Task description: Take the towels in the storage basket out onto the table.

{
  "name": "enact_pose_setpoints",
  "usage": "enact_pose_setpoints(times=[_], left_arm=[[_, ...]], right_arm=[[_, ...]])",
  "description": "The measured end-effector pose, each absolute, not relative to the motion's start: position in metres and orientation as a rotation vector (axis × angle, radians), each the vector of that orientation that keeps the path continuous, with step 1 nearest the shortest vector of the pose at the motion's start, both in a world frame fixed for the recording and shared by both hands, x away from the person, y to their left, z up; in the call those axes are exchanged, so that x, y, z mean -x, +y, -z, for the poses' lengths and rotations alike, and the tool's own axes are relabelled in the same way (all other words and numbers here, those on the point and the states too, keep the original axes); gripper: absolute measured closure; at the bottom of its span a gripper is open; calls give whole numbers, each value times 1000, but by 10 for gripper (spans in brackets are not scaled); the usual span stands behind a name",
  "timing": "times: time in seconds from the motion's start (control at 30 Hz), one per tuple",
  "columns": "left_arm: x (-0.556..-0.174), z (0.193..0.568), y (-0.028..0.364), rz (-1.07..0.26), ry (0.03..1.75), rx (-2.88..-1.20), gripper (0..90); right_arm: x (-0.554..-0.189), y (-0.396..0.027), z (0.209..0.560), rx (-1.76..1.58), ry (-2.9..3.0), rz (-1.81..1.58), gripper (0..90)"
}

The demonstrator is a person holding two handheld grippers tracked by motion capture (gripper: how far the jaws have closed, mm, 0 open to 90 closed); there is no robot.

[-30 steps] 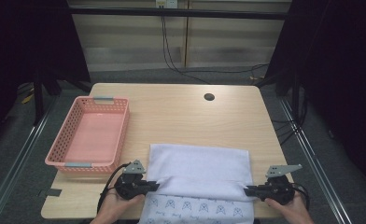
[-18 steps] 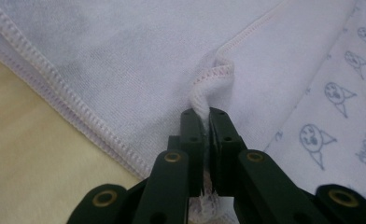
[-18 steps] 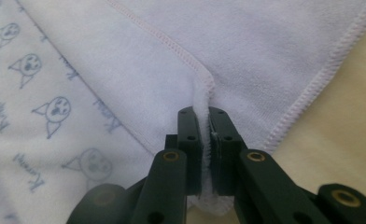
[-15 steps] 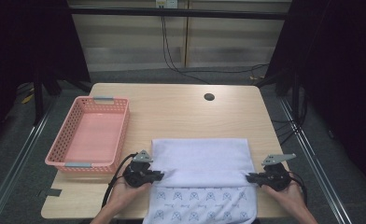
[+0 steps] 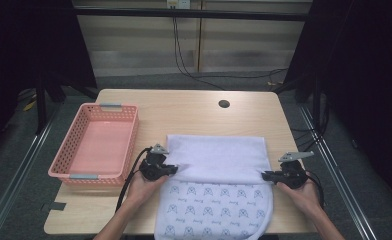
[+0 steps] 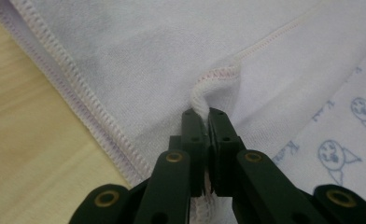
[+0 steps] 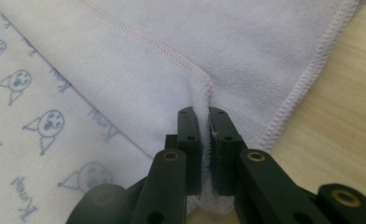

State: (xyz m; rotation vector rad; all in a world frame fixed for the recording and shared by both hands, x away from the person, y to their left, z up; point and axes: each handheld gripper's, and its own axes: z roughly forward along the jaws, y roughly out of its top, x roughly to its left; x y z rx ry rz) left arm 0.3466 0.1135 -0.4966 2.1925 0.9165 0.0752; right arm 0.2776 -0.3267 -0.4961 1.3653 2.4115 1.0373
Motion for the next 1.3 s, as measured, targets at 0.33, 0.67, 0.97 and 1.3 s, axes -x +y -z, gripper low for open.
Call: enact_pose_setpoints(times=[0.33, 0.67, 0.97, 1.3], left_arm=[[-374, 492, 110, -227, 940, -2254, 868], [-408, 491, 112, -269, 999, -2274, 869], [-438, 494, 112, -251, 1058, -2208, 868], [-461, 495, 114, -247, 1103, -2175, 869]], right_arm=[[-317, -317, 498, -1396, 2364, -1043, 849], [-357, -308, 499, -1405, 2320, -1009, 848], [-390, -306, 501, -1457, 2257, -1008, 848], [-418, -296, 503, -1502, 2171, -970, 846]])
